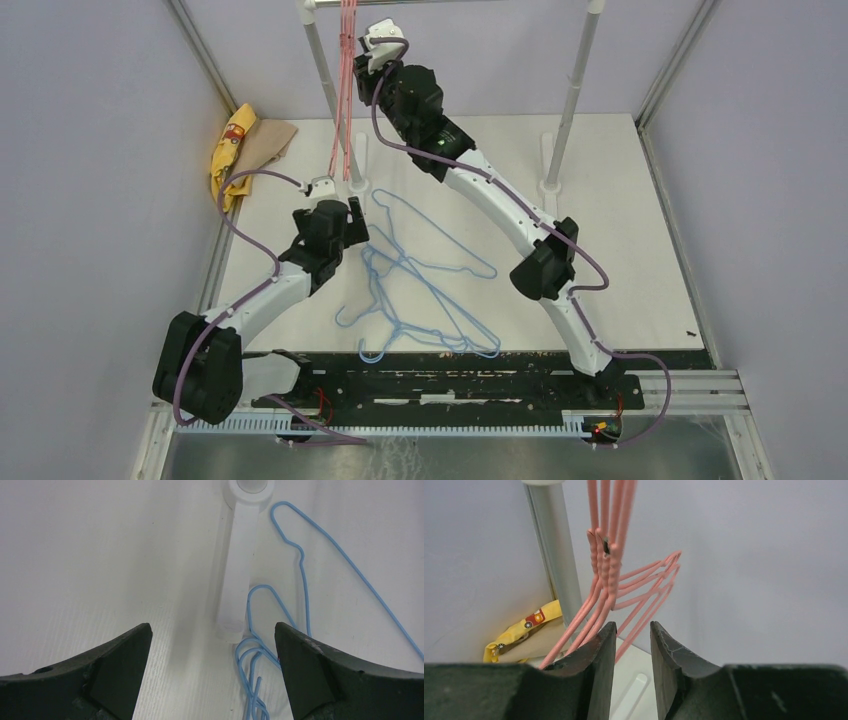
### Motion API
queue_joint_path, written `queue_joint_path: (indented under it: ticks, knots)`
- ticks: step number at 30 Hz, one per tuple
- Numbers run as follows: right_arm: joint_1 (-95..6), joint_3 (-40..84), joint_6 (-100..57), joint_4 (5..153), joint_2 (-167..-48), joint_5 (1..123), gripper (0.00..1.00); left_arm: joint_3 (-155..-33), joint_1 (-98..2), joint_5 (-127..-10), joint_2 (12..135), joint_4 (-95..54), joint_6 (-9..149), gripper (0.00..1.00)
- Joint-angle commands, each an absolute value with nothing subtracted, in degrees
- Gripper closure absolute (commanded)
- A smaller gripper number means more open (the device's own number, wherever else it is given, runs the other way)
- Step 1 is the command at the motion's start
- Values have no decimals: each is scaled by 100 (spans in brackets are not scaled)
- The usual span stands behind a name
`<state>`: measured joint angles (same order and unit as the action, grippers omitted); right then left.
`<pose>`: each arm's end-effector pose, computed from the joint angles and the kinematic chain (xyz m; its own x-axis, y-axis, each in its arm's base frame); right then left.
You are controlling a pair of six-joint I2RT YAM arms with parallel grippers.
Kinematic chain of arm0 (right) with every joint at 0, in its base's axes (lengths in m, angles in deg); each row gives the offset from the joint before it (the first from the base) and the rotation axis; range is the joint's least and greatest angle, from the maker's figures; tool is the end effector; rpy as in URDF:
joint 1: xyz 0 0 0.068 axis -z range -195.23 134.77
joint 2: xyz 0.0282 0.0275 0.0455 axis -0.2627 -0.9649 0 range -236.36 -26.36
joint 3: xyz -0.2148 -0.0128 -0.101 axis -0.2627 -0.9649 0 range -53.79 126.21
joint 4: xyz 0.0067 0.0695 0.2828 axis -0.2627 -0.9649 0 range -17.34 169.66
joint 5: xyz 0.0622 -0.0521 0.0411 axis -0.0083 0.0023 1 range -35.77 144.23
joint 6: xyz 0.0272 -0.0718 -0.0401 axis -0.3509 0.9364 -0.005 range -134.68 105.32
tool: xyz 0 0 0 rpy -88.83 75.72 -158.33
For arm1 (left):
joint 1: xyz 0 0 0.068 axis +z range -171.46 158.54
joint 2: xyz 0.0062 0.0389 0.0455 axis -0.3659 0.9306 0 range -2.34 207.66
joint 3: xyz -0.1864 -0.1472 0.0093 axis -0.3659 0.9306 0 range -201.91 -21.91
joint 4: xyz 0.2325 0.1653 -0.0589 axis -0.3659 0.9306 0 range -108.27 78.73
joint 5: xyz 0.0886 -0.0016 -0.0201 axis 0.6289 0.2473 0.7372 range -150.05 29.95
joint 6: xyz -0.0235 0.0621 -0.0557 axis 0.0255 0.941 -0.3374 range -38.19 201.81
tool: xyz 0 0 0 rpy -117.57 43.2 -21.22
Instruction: Organize the hangers
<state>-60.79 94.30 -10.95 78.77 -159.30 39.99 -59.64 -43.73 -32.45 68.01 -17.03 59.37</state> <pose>0.4125 0.3939 0.4468 0.2063 0.1203 -0.9711 -0.5128 0.8585 -0.0025 0.3158 -0.0909 0.1502 -0.4687 -0.1736 -0.8661 -0.2154 0.9734 -0.0785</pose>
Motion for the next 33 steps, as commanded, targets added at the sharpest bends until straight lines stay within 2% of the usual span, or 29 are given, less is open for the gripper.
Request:
queue_joint_path:
  ticks: [1, 7, 13, 16, 20, 21, 25, 33]
  knots:
    - [-6151, 9810, -1072, 8185, -16100, 3937, 60, -5943, -4379, -3393, 6739, -2054, 5940, 1]
    - [-6225, 9581, -973, 8353, -16054, 3941, 56, -5935, -4377, -3407, 6768, -2090, 5963, 1]
    - [-6225, 8808, -781, 8473, -15566, 3384, 45, -5926, -4379, -3387, 6749, -2082, 5988, 1]
    - [-6230, 8373, -749, 8453, -15200, 3095, 33, -5937, -4377, -3354, 6780, -2088, 6001, 1]
    - [-6230, 7158, -750, 8671, -14303, 2562, 5, -5944, -4378, -3345, 6875, -2106, 6001, 1]
    - [-6230, 6792, -755, 8733, -14036, 2514, 1, -5944, -4378, -3334, 6900, -2108, 6001, 1]
    - [-6214, 5423, -956, 8480, -12997, 2238, 0, -5944, -4372, -3227, 6992, -2108, 6044, 1]
    - [-6236, 2891, -1420, 7284, -11251, 2774, 1, -5968, -4364, -3239, 7111, -2087, 6069, 1]
